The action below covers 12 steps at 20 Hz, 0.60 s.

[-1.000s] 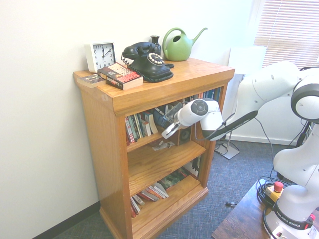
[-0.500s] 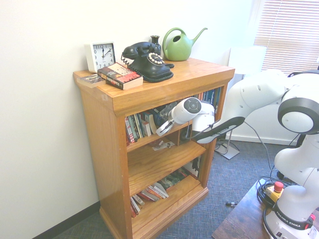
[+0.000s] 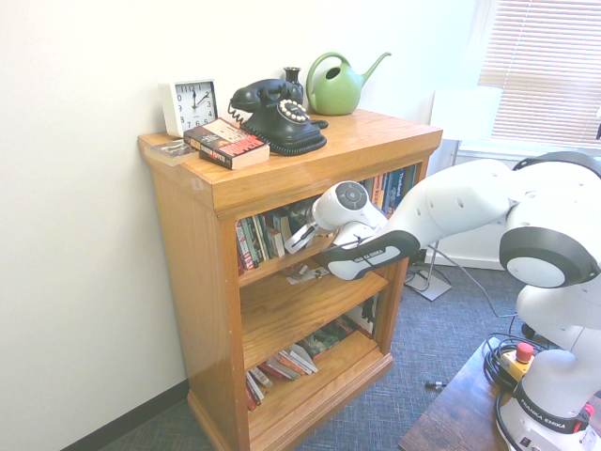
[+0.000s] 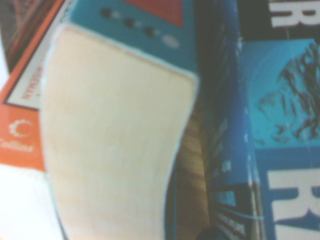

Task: Put the book on the shelf

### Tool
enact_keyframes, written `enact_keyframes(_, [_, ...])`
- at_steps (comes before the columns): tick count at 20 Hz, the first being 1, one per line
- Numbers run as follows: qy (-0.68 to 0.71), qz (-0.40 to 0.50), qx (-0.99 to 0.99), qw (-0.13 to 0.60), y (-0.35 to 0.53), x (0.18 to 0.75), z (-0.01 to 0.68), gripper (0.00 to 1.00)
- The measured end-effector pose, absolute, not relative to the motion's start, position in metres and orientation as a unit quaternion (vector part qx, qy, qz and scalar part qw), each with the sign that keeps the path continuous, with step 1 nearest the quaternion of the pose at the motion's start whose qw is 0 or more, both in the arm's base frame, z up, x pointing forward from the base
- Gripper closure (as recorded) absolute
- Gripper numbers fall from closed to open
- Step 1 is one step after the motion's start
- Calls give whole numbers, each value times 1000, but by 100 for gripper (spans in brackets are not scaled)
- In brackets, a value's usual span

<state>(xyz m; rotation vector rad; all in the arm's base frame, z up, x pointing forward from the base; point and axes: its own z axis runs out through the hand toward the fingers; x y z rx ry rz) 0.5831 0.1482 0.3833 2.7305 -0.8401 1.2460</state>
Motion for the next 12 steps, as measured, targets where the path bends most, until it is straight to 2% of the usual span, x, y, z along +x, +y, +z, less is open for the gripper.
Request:
enact_keyframes(5, [-268, 401, 876, 13, 146, 584, 382, 100])
enact_keyframes(6, [-268, 401, 876, 13, 144, 584, 382, 0])
enact_keyframes(12, [-272, 402, 874, 16, 139, 588, 383, 0])
